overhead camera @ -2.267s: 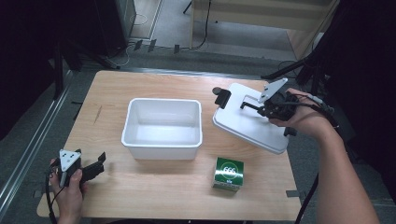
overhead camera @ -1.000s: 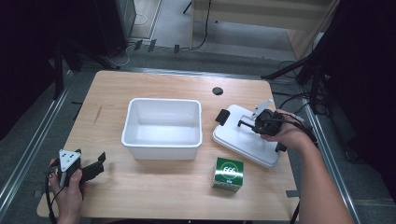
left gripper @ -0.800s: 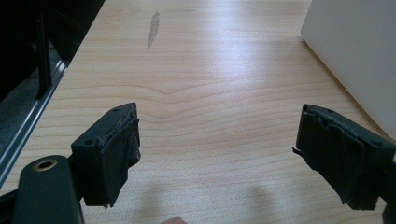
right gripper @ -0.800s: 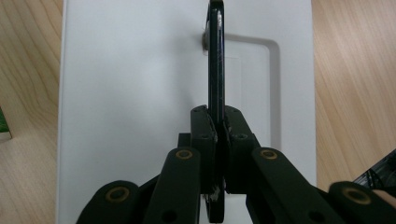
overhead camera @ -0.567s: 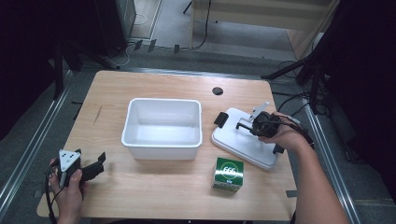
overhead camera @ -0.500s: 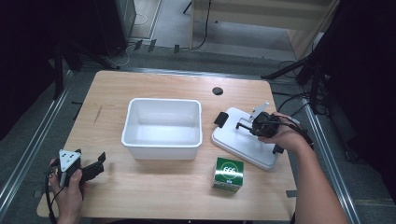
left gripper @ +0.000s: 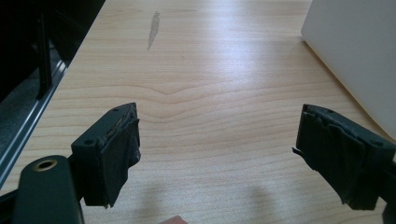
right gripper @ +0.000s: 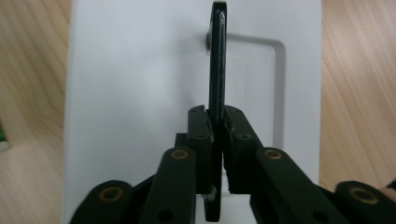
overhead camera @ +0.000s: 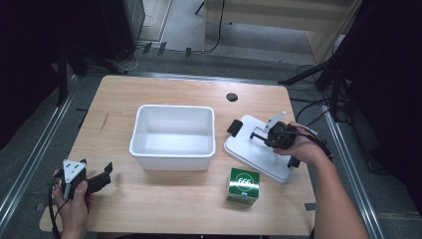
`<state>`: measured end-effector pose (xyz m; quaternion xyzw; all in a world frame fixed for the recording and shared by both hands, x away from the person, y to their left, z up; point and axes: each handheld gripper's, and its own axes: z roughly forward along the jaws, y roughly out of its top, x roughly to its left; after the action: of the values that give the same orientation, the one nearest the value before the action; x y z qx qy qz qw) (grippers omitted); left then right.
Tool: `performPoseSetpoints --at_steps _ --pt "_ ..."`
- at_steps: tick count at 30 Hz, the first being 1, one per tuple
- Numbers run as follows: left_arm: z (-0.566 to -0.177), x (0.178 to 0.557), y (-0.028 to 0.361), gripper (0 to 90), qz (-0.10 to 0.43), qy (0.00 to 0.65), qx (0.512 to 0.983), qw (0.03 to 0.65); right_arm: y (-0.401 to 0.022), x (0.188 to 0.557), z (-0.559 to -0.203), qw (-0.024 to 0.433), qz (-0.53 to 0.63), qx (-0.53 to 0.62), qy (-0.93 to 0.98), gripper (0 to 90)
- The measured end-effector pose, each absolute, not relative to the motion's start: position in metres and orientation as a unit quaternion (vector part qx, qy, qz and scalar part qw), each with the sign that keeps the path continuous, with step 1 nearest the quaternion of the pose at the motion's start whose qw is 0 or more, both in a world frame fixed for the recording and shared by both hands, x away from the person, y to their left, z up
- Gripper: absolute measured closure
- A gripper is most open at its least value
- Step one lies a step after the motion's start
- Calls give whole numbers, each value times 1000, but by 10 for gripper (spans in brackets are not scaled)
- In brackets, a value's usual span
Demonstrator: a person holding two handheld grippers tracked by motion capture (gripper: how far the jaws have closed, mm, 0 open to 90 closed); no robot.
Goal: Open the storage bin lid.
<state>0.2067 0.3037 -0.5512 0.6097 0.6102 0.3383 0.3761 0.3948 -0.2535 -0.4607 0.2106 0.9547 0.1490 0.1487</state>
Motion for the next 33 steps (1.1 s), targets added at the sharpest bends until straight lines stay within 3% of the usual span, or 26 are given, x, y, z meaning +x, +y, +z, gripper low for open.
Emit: performPoseSetpoints --at_steps 10,16,22,24,33 --pt "-551 207 303 144 338 611 610 375 -253 383 -441 168 170 218 946 453" --pt "-551 207 303 144 337 611 611 375 -254 375 -431 172 157 223 947 156" --pt "-551 207 303 145 338 610 612 374 -257 365 -422 156 167 220 948 0" --pt "-551 207 303 144 338 610 611 375 -258 361 -419 142 167 211 952 0" --pt "-551 207 303 144 338 610 611 374 -256 341 -407 157 165 189 955 0"
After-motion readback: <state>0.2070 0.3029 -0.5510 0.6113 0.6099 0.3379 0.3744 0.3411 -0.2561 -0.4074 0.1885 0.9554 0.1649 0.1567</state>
